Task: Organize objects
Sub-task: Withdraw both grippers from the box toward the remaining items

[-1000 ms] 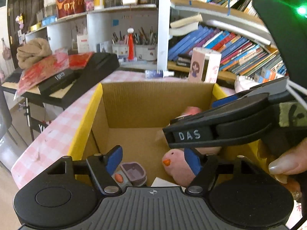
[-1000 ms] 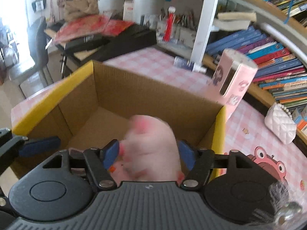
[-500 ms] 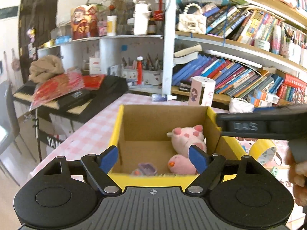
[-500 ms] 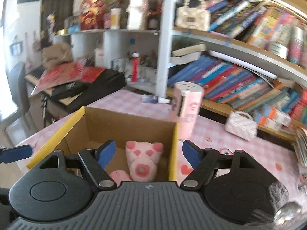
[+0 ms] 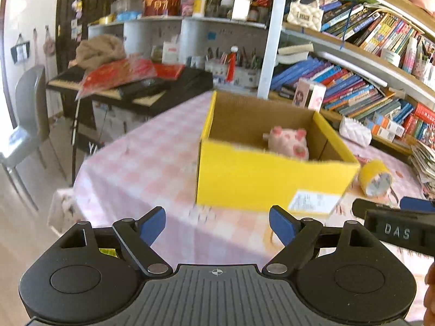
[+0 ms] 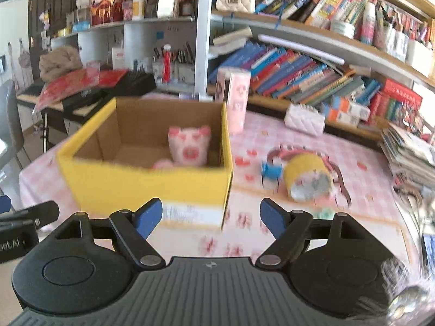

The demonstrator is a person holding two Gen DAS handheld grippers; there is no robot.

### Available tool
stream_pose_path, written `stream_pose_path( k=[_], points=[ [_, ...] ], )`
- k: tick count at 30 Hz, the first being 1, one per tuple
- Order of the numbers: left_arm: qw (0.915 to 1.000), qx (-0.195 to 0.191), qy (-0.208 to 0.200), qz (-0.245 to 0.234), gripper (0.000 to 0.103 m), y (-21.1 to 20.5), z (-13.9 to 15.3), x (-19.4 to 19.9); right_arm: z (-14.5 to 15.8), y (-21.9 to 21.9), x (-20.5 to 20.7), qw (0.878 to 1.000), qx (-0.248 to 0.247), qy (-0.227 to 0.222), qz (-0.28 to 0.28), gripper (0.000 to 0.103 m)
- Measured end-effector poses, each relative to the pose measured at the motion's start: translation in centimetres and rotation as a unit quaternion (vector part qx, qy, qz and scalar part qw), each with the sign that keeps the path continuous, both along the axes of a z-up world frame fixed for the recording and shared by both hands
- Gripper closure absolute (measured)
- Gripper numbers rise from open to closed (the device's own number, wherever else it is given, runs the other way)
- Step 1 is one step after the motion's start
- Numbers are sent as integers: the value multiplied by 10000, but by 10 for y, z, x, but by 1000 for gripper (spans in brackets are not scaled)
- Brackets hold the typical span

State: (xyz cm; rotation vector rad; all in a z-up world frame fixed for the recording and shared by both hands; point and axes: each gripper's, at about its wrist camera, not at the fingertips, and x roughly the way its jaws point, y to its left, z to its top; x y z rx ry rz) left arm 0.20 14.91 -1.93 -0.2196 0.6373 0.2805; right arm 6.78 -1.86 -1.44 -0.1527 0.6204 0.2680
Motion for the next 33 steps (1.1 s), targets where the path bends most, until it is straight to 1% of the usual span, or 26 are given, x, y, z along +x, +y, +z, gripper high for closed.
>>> stream_pose_path(
  k=[2,8,15,26,33],
  points=[
    [10000,-54,78,4,17,-2,-3,-10,-6,-3,-16,10000,-42,78,-20,23],
    [9998,-47,201,-85,16,-11,-10,-35,-18,-13,-53,9997,-128,155,-125,22],
    [9979,-21,278,-593,16,-40,-15,-40,-28,-33,-84,9988,-281,221,-324,21],
    [9884,44,332,-1479,16,-91,-18,-24,-30,-85,-93,9934,-246,322,-1077,21],
    [9834,53,346,-1783,16,-121,-18,-3,-31,-120,-84,9881,-168,411,-1473,21]
  ],
)
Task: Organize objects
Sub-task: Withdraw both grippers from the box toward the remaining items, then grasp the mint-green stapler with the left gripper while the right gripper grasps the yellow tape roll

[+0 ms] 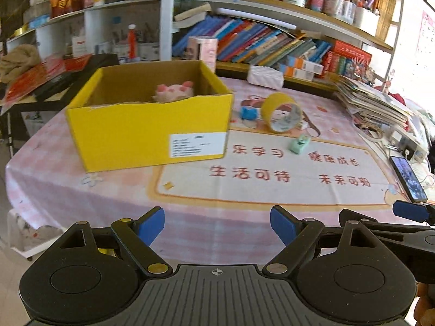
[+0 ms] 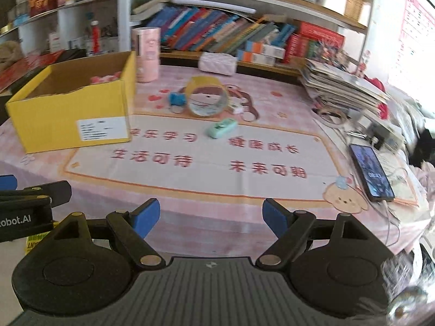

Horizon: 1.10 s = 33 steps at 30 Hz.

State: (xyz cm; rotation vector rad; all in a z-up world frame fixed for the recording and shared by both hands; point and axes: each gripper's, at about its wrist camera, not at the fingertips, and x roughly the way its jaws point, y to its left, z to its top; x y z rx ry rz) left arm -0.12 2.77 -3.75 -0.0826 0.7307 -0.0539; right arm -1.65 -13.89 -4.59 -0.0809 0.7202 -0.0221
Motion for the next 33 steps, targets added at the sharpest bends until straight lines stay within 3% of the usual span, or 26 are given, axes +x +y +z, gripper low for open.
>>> stream_pose_path(
  k=[7,27,33],
  points=[
    [9999,54,15,-118,16,-26,1,26,2,-26,31,9999,71,61,-112,21],
    [9992,212,338,40,18,-91,-17,119,3,-83,146,9990,231,160,350,22],
    [9983,181,508,-242,41,-119,-31,155,4,-113,181,9981,492,106,357,26]
  ],
)
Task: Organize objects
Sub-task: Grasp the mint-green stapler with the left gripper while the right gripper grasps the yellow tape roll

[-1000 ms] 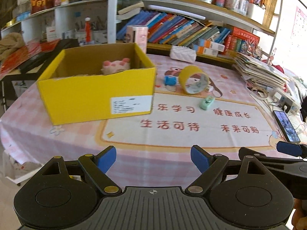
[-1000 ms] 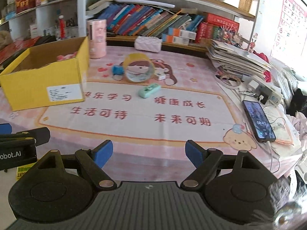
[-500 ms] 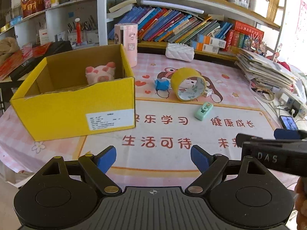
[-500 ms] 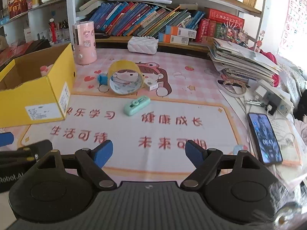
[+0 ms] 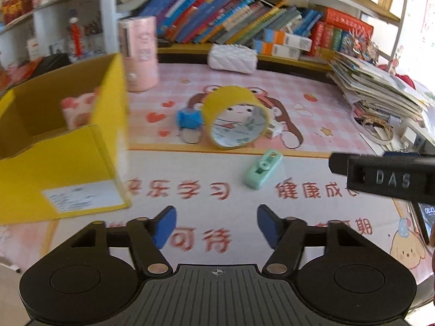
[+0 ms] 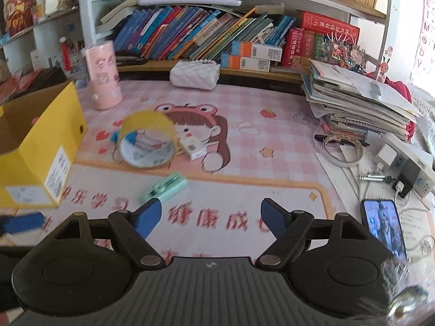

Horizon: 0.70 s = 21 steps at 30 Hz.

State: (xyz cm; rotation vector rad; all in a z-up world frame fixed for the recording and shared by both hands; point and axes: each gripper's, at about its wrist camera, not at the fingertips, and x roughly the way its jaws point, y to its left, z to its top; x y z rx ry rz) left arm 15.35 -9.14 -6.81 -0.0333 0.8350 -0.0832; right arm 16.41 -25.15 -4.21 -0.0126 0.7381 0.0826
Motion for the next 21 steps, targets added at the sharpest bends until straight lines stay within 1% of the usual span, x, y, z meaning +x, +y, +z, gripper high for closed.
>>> stream_pose_path(
  k=[1,3,4,6,8,11,14,17,18,19,21],
  points=[
    [10000,-22,27,-49,45,-4,-2,7,0,-3,5,10000,46,13,21,29],
    [9999,-31,52,-146,50,-14,-6,22,-1,-11,16,9999,140,42,61,32],
    [9998,-21,50,-201,52,-19,-8,30,-1,-14,20,9998,172,46,72,32],
    [9995,6,49,-302,54,-28,-13,44,-2,-21,28,9998,187,18,90,32],
    [9992,36,108,-394,59,-38,-19,59,-2,-27,35,9998,156,-16,109,32],
    [9985,50,151,-527,60,-51,-25,74,-3,-36,43,9998,147,-50,134,32],
    [9974,227,219,-653,62,-61,-32,86,-3,-44,50,9997,189,-53,157,32],
    [9969,252,372,-644,65,-62,-38,93,-4,-49,55,9995,223,-57,213,32],
    [9971,254,350,-622,66,-62,-38,93,-4,-49,56,9994,241,-67,240,32],
    [9972,242,360,-617,69,-61,-38,94,-4,-49,57,9993,257,-76,268,32],
    [9971,194,367,-638,79,-60,-38,94,-4,-49,60,9989,297,-87,339,32]
  ],
)
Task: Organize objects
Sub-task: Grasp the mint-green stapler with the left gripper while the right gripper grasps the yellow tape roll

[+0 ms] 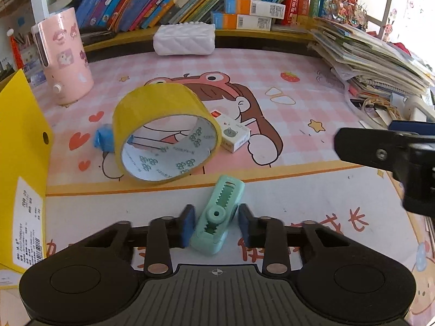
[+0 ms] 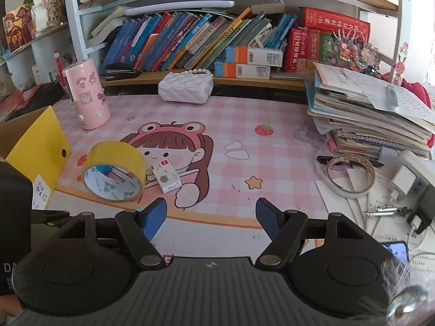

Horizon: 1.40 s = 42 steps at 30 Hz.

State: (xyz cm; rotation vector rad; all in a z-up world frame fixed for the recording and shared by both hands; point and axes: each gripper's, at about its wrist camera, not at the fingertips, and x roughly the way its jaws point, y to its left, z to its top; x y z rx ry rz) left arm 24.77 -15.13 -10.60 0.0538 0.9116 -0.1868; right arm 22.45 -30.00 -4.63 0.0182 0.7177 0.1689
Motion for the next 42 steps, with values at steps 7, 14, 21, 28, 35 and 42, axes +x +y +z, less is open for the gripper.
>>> stream_pose_path(
  k=[7,14,21,28,35,42],
  points=[
    [9992,-302,66,262,80,24,10,-17,-1,19,16,9993,42,-9,383,32],
    [9958,-514,216,731,80,58,19,-53,-28,70,51,9904,-571,159,1251,34],
    [9920,-608,127,1095,80,83,31,-86,-41,109,81,9841,-760,-168,1594,57],
    [9901,-745,-68,1186,80,95,42,-111,-38,114,85,9851,-732,-127,1554,92],
    [9884,-972,-201,1147,80,109,45,-126,-10,103,45,9894,-503,-320,1321,96],
    [9887,-1147,-403,873,80,132,52,-153,-1,107,-14,9945,-630,-190,813,96]
  ],
)
